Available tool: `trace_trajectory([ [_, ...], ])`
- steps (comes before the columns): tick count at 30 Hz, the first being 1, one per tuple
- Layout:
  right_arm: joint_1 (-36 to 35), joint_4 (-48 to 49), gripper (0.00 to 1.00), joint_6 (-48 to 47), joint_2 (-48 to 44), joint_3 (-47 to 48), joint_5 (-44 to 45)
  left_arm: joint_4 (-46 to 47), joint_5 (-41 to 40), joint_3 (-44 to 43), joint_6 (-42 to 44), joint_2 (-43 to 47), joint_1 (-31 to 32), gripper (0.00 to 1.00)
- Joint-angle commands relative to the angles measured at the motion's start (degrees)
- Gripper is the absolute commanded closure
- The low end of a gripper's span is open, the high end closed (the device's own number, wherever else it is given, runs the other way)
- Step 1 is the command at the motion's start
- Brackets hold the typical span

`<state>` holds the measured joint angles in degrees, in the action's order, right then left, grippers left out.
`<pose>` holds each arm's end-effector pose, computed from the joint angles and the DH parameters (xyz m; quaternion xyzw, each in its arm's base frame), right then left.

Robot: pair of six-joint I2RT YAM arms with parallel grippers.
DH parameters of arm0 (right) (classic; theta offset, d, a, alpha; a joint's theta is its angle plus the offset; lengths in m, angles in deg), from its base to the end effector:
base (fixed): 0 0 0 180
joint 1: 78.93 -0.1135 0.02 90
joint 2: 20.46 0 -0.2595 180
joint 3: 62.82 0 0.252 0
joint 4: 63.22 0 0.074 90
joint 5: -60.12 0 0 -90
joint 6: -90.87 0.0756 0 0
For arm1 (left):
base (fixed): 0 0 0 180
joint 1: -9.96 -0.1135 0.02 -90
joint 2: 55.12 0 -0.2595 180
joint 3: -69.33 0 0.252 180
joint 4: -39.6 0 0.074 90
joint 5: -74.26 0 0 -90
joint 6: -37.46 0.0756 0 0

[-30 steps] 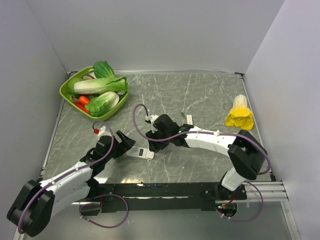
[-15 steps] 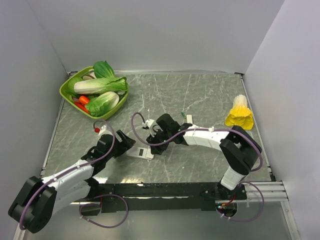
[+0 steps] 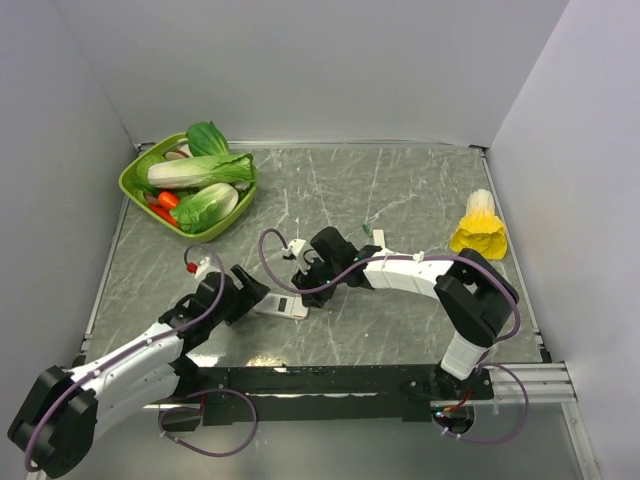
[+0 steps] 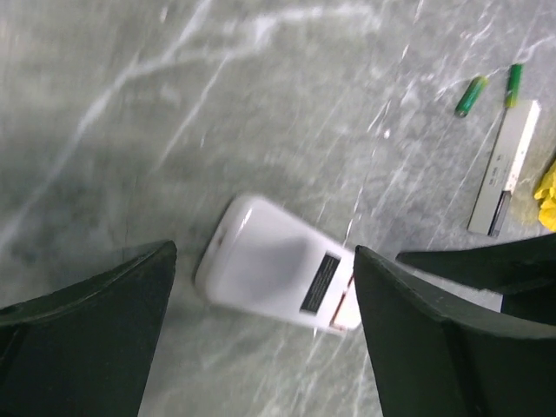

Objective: Load the batteries into the remote control
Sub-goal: Load the battery cover into the remote control.

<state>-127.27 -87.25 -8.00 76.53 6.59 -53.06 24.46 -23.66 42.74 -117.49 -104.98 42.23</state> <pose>0.2198 0.2918 0.1419 -0.5009 0.7806 0.2874 0.2391 0.1754 -0.0984 0.1198 -0.2815 0.8535 -0.2846 0.3337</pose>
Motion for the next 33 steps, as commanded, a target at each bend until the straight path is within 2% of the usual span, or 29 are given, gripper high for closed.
trace_trajectory([
  [1, 0.3, 1.7, 0.51, -1.4, 0.1, 2.5, 0.2, -15.0, -4.9, -2.7, -10.1, 2.1, 4.6, 0.14],
  [4, 0.3, 2.1, 0.51, -1.7, 0.3, 3.0, -0.6, -15.1, -5.6, -2.7, -15.0, 1.9, 9.4, 0.19],
  [8, 0.3, 1.9, 0.51, -2.3, 1.1, 4.0, -1.4, -14.5, -7.0, -2.8, -19.9, -0.1, 11.8, 0.29],
  [16, 0.3, 0.9, 0.52, -3.4, 3.5, 5.4, -2.0, -7.3, -5.7, -2.0, -20.7, -4.9, 12.4, 0.36],
  [21, 0.3, 0.7, 0.52, -3.1, 4.7, 6.0, -2.6, -5.1, -4.6, -2.7, -20.2, -8.8, 12.4, 0.44],
  [28, 0.2, -0.1, 0.54, -2.4, 4.5, 5.6, -2.6, -3.2, -3.5, -2.0, -20.7, -8.8, 12.4, 0.51],
  [33, -0.2, 0.4, 0.61, -0.7, 3.4, 4.6, -3.0, -1.6, -2.6, -1.8, -20.5, -9.2, 12.4, 0.53],
])
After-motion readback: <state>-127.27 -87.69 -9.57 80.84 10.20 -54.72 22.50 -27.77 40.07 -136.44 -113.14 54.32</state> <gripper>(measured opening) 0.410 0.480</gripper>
